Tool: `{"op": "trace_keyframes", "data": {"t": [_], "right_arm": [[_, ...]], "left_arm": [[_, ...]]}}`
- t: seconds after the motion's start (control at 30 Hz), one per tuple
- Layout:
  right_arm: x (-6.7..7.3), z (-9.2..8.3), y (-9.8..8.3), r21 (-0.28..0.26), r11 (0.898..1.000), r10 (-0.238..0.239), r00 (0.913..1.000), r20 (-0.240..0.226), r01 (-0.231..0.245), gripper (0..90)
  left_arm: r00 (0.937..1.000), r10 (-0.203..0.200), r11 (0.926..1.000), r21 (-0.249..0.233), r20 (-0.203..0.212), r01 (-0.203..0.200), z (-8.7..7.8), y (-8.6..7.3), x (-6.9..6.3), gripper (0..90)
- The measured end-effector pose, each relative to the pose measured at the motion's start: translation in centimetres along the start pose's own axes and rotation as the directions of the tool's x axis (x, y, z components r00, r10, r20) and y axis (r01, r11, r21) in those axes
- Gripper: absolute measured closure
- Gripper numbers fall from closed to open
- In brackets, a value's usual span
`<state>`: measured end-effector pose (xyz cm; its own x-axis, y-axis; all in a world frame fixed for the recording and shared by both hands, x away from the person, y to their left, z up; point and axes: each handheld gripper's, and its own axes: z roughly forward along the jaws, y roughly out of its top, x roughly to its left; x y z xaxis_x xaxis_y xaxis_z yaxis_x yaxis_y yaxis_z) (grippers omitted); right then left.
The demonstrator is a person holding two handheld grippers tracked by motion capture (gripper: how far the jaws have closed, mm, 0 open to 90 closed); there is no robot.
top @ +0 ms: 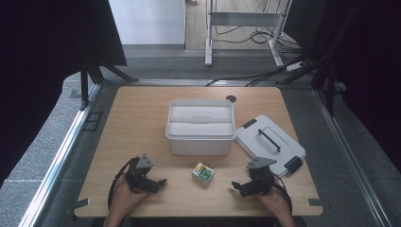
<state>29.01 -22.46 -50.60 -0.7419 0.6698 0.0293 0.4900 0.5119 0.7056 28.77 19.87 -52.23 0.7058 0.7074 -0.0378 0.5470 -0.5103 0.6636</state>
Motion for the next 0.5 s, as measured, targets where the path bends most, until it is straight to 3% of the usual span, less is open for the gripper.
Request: {"op": "trace_keyframes", "data": {"t": [0.5], "right_arm": [[1.7,0.1,2.0,-0.026,0.999,-0.047,0.9963,-0.072,0.045,0.0]], "left_arm": [[1.0,0.0,1.0,0.0,0.0,0.0,0.0,0.0,0.0,0.0]]}}
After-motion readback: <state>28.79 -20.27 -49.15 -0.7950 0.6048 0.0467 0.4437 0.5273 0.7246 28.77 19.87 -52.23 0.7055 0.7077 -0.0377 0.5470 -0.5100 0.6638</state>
